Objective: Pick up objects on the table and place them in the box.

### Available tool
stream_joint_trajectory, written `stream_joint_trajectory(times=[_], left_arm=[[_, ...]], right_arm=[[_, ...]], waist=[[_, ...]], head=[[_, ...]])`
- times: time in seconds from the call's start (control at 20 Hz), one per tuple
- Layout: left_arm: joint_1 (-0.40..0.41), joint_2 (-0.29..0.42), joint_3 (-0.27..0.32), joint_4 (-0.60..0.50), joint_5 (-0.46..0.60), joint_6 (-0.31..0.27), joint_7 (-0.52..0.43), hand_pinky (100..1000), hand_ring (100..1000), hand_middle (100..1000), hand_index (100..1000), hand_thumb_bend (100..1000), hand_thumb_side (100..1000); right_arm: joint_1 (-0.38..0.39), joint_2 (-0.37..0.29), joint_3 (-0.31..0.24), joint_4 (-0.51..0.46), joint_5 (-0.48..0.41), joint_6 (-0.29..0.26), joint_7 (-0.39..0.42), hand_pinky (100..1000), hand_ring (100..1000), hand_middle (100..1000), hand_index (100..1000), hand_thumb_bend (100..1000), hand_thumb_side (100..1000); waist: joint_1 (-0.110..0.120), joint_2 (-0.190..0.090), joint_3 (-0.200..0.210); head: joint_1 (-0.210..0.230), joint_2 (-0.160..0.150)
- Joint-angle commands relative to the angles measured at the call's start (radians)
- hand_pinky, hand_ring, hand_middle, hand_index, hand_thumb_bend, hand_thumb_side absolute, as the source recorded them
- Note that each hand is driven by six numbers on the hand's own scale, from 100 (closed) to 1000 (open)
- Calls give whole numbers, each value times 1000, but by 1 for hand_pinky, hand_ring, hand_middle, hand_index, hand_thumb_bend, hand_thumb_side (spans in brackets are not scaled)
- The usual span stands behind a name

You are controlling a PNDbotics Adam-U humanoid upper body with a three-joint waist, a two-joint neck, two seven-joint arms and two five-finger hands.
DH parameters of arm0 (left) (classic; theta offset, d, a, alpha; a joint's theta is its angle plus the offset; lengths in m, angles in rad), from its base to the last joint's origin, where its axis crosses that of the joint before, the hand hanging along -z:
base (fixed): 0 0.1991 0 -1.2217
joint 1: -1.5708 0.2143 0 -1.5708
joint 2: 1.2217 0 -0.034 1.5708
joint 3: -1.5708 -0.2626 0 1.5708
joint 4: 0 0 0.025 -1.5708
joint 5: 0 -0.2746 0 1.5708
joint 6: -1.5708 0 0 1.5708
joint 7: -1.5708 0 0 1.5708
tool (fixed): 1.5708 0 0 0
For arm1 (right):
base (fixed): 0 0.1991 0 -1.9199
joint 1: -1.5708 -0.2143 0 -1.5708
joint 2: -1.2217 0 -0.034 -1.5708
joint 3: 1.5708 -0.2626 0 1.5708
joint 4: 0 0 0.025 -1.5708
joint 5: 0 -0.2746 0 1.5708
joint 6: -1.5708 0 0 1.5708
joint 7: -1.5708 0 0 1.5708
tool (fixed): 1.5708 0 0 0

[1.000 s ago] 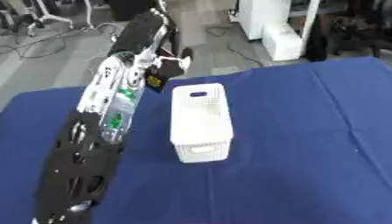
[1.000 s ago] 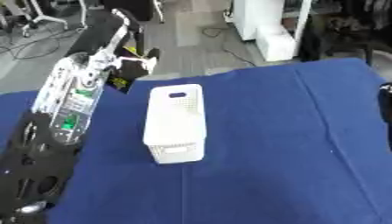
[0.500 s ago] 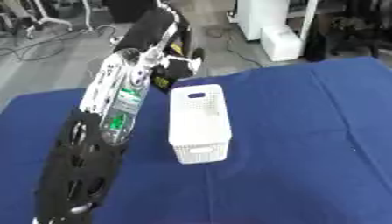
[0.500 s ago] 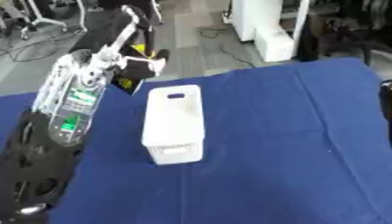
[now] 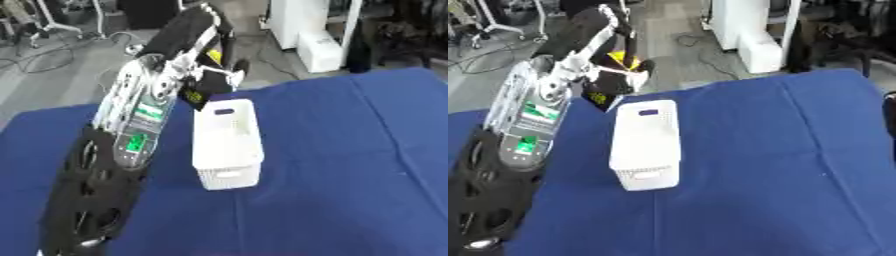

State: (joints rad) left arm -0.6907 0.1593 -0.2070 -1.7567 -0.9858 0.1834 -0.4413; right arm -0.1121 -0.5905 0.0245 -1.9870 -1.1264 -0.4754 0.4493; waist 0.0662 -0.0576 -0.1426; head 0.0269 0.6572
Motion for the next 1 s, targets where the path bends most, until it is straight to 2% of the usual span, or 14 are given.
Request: stream_joint_trajectory(times=[0.05, 0.45, 1.0], left_arm=[[-7, 26, -7, -30, 24, -13, -27, 100, 256, 455, 307, 184, 154], [27, 28, -5, -29, 31, -21, -60, 100, 261, 459, 332, 168, 165], [56, 23, 10, 5, 16, -26, -26, 100, 254, 461, 341, 157, 171]], right_arm=[[-16, -30, -10, -13, -5, 1, -2, 166, 289, 249, 384, 100, 1000], [-15, -30, -11, -13, -3, 0, -1, 166, 289, 249, 384, 100, 1000], [-14, -26, -8, -13, 7, -2, 5, 165, 289, 249, 384, 100, 1000]], waist=[[-3, -10, -1], [-4, -8, 2], [-5, 0, 3]], head=[[0, -15], [-2, -11], [-4, -4]])
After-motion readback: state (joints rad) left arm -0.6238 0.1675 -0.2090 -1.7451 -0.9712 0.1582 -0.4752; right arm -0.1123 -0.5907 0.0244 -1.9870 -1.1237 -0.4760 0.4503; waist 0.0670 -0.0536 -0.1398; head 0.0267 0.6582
